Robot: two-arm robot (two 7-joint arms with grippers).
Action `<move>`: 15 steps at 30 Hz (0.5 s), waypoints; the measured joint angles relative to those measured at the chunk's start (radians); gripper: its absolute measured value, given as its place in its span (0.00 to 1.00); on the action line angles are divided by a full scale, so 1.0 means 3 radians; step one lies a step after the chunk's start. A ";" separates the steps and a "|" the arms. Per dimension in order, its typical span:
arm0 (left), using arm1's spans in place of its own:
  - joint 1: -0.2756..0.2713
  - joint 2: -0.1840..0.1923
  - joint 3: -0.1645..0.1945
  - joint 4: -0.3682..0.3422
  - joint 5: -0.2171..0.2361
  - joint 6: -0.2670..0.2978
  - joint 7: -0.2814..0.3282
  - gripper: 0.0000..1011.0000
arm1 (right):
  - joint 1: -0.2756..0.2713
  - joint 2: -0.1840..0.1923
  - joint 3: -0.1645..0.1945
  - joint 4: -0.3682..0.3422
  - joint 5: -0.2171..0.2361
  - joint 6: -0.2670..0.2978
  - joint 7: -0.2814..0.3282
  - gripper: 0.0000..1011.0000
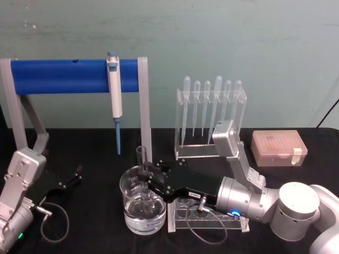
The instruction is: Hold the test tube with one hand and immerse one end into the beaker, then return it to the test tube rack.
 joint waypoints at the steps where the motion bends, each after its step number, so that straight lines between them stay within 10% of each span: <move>1: 0.0000 0.0000 0.0000 0.0000 0.0000 0.0000 0.0000 0.99 | 0.0000 0.0000 0.0000 0.0000 0.0000 0.0000 0.0000 0.24; 15: 0.0000 0.0000 0.0000 0.0000 0.0000 0.0000 0.0000 0.99 | 0.0000 0.0000 0.0000 0.0000 0.0000 0.0000 -0.0001 0.24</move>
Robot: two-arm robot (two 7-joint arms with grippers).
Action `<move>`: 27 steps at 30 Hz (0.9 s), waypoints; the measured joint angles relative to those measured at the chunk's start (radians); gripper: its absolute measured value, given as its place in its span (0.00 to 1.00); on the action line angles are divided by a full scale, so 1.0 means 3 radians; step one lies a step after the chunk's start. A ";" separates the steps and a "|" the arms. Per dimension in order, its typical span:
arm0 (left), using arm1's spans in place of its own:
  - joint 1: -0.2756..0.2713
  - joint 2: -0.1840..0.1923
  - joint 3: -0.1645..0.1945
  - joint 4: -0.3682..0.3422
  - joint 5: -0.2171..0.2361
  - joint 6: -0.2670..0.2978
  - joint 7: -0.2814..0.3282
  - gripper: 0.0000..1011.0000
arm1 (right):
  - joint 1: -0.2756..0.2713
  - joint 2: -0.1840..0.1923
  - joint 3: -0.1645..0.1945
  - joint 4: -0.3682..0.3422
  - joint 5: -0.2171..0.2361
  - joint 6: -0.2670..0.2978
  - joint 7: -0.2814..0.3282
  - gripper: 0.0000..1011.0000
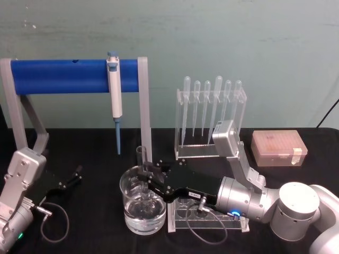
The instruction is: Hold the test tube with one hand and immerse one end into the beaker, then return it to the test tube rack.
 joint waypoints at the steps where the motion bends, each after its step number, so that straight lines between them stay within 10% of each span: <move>1: 0.0000 0.0000 0.0000 0.0000 0.0000 0.0000 0.0000 0.99 | 0.0000 0.0000 0.0000 0.0000 0.0000 0.0000 0.0000 0.24; 27: 0.0000 0.0000 0.0000 0.0000 0.0000 0.0000 0.0000 0.99 | 0.0000 0.0000 0.0000 0.0000 0.0000 0.0000 0.0000 0.24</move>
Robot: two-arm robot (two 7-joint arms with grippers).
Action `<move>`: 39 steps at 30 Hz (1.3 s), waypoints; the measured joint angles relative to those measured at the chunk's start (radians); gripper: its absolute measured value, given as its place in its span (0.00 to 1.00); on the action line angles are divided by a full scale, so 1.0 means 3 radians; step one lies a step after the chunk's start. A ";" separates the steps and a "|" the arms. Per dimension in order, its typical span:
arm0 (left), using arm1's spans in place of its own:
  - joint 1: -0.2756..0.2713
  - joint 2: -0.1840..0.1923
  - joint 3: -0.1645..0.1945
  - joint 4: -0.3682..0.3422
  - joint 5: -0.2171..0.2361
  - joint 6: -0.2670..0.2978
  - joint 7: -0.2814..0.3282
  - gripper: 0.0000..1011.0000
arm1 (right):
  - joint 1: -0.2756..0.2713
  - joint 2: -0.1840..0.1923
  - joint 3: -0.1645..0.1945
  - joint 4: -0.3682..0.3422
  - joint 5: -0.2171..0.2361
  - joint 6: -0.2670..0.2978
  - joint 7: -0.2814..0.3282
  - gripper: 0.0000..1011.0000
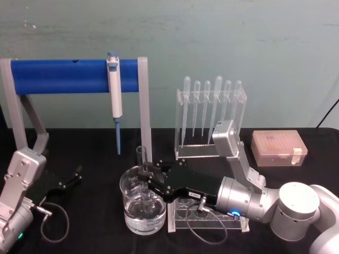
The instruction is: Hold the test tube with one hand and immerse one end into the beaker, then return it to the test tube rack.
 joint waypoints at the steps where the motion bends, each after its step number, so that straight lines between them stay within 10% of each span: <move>1: 0.0000 0.0000 0.0000 0.0000 0.0000 0.0000 0.0000 0.99 | 0.0000 0.0000 0.0000 0.0000 0.0000 0.0000 0.0000 0.24; 39: 0.0000 0.0000 0.0000 0.0000 0.0000 0.0000 0.0000 0.99 | 0.0000 0.0000 0.0000 0.0000 0.0000 0.0000 0.0000 0.24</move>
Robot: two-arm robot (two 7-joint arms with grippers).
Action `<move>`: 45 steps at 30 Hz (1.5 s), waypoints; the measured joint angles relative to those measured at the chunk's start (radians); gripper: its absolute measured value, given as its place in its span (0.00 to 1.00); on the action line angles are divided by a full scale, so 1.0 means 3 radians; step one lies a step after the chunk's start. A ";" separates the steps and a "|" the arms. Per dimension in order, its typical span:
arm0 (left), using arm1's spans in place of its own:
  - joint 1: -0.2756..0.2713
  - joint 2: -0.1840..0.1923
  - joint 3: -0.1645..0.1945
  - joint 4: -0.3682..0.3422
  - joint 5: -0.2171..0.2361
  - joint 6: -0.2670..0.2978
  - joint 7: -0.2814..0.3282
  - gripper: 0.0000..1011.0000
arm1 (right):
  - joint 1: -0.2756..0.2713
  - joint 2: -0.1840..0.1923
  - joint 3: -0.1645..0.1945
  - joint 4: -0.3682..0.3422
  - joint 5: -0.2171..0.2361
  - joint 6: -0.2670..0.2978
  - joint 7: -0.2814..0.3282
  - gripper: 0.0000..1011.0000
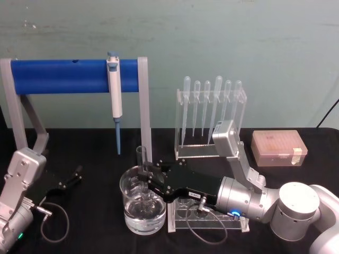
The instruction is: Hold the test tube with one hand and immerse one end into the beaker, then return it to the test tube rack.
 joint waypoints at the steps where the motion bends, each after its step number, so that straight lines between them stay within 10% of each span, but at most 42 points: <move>1: 0.0000 0.0000 0.0000 0.0000 0.0000 0.0000 0.0000 0.99 | 0.0000 0.0000 0.0000 0.0000 0.0000 0.0000 0.0000 0.24; 45: 0.0000 0.0000 0.0000 0.0000 0.0000 0.0000 0.0000 0.99 | 0.0000 0.0000 0.0000 0.0000 0.0000 0.0000 0.0000 0.24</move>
